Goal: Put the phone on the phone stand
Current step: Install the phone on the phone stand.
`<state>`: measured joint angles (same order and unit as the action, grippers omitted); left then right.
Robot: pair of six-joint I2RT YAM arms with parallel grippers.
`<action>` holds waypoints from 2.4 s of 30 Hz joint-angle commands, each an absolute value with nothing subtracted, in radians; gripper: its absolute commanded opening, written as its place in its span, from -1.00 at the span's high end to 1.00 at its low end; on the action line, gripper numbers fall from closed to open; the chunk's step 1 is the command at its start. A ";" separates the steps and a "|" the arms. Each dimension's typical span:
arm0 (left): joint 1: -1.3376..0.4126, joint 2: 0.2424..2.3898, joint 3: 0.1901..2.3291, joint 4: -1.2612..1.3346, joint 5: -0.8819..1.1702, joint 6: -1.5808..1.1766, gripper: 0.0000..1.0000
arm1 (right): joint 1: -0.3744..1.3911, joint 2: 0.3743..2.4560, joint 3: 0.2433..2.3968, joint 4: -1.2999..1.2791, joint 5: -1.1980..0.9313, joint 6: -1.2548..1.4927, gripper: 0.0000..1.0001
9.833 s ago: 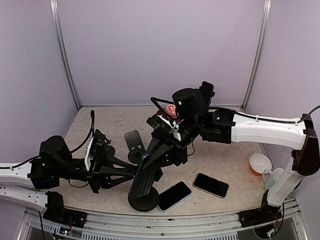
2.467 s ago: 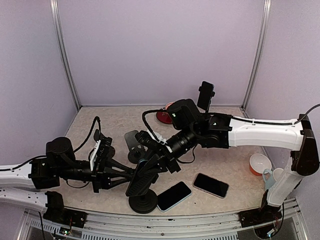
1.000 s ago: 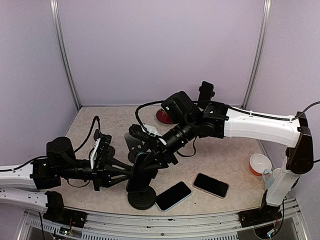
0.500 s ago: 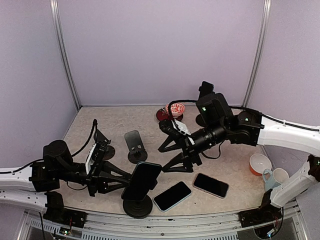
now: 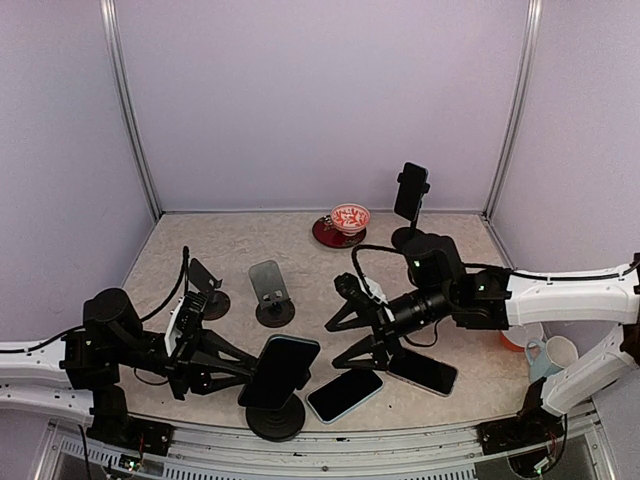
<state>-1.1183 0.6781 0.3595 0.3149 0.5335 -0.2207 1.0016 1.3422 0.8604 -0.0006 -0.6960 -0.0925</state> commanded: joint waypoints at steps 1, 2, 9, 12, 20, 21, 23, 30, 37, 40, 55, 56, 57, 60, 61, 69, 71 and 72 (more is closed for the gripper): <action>-1.117 0.643 0.373 0.533 0.551 -0.211 1.00 | 1.049 1.412 0.847 0.189 -0.742 -0.038 -0.61; -1.118 0.638 0.369 0.534 0.549 -0.212 1.00 | 1.066 1.426 0.847 0.209 -0.746 -0.033 -0.61; -1.118 0.614 0.348 0.540 0.538 -0.221 1.00 | 1.108 1.487 0.843 0.356 -0.769 0.015 -0.43; -1.117 0.612 0.345 0.540 0.534 -0.220 1.00 | 1.124 1.488 0.839 0.394 -0.783 0.021 -0.44; -1.116 0.606 0.345 0.539 0.528 -0.218 1.00 | 1.151 1.525 0.881 0.378 -0.752 0.038 -0.36; -1.117 0.604 0.345 0.538 0.526 -0.218 1.00 | 1.153 1.534 0.889 0.369 -0.748 0.039 -0.34; -1.117 0.599 0.345 0.532 0.524 -0.216 1.00 | 1.158 1.553 0.902 0.362 -0.752 0.045 -0.28; -1.116 0.571 0.348 0.500 0.505 -0.213 1.00 | 1.172 1.577 0.934 0.344 -0.778 0.056 0.10; -1.116 0.576 0.343 0.502 0.502 -0.215 1.00 | 1.172 1.560 0.944 0.355 -0.802 0.082 0.39; -1.116 0.583 0.336 0.509 0.495 -0.216 1.00 | 1.173 1.549 0.959 0.303 -0.773 0.072 0.41; -1.116 0.624 0.322 0.525 0.461 -0.196 1.00 | 1.166 1.533 1.048 0.163 -0.651 -0.012 0.34; -1.117 0.623 0.320 0.524 0.458 -0.194 1.00 | 1.166 1.534 1.054 0.161 -0.653 -0.011 0.36; -1.117 0.622 0.318 0.521 0.455 -0.193 1.00 | 1.165 1.536 1.061 0.158 -0.653 -0.011 0.39; -1.117 0.616 0.308 0.516 0.446 -0.192 1.00 | 1.166 1.544 1.088 0.133 -0.645 -0.003 0.41; -1.116 0.613 0.304 0.515 0.442 -0.192 1.00 | 1.166 1.544 1.097 0.122 -0.639 0.002 0.42; -1.117 0.586 0.266 0.523 0.426 -0.201 1.00 | 1.166 1.537 1.122 0.055 -0.580 0.021 0.55; -1.117 0.584 0.262 0.526 0.426 -0.205 1.00 | 1.166 1.535 1.129 0.045 -0.577 0.023 0.61; -1.116 0.584 0.260 0.526 0.426 -0.205 1.00 | 1.166 1.534 1.134 0.040 -0.577 0.025 0.62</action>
<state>-1.1133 0.6067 0.2600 0.4152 0.4091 -0.2146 1.1652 1.5520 1.0779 0.0208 -0.6224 0.0124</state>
